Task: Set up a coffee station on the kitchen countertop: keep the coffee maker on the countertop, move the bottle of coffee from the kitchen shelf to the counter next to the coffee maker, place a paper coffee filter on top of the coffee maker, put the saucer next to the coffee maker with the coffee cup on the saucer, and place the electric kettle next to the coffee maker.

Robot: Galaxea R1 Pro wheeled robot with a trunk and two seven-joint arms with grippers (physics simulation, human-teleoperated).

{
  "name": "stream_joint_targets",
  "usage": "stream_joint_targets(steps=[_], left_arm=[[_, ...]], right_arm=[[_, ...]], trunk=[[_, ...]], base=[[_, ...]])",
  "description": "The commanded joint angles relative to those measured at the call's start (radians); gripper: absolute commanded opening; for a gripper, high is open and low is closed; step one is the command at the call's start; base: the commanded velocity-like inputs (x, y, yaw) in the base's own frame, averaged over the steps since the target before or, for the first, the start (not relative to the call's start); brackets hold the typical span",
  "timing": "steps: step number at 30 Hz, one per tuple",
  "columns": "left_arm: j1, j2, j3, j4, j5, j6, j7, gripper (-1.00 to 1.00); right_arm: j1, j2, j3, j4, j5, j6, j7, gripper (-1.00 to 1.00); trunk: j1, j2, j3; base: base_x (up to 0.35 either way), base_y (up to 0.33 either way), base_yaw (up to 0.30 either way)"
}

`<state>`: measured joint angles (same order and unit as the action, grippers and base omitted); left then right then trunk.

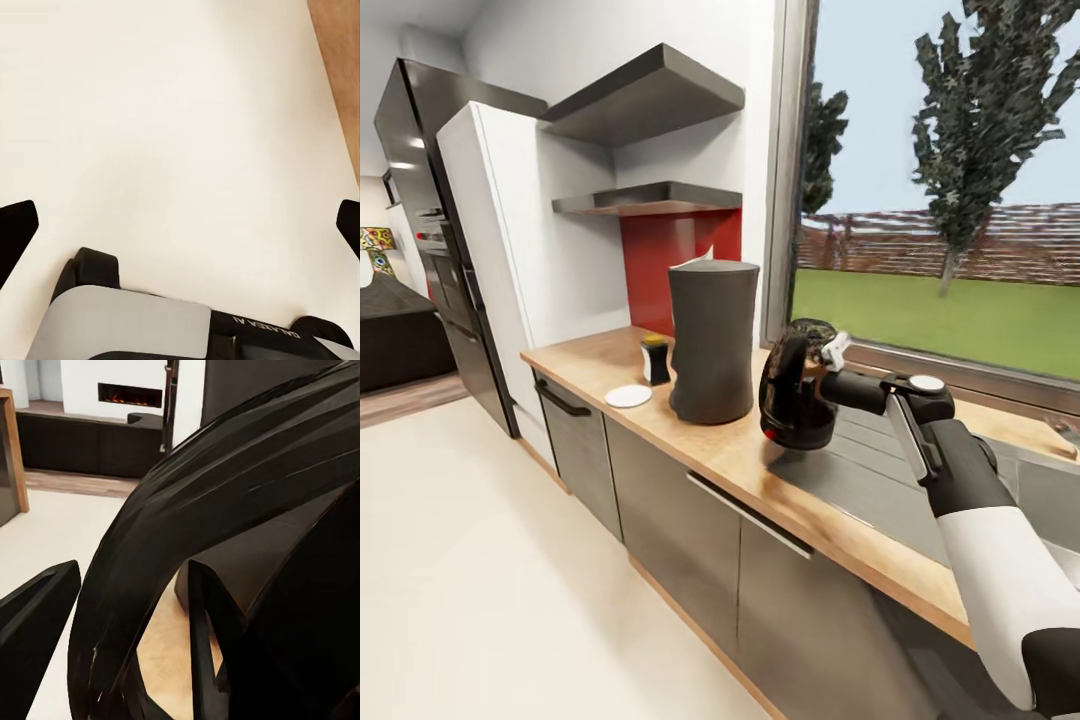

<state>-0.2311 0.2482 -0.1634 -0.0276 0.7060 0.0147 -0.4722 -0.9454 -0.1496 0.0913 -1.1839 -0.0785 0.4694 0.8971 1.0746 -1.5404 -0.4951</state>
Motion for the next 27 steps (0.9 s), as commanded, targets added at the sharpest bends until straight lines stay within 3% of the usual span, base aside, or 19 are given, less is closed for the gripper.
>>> stream_joint_targets(steps=[1, 19, 27], left_arm=[[-0.001, 0.0, -0.008, 0.0, 0.01, 0.002, -0.003, 1.0], [-0.001, 0.0, -0.008, 0.0, 0.01, 0.002, -0.003, 1.0], [-0.001, 0.001, -0.008, 0.0, 0.01, 0.002, -0.003, 1.0]], right_arm=[[-0.001, -0.001, 0.001, 0.004, -0.014, 0.008, -0.003, -1.0], [-0.001, -0.002, 0.001, 0.032, -0.013, 0.003, -0.009, -1.0], [-0.001, -0.001, 0.001, 0.033, -0.012, 0.003, -0.044, -1.0]], trunk=[[0.0, -0.001, -0.001], [0.0, -0.001, -0.001], [0.0, -0.001, -0.001]], base=[[0.097, 0.049, 0.0], [0.068, 0.042, 0.0], [0.085, 0.001, 0.0]])
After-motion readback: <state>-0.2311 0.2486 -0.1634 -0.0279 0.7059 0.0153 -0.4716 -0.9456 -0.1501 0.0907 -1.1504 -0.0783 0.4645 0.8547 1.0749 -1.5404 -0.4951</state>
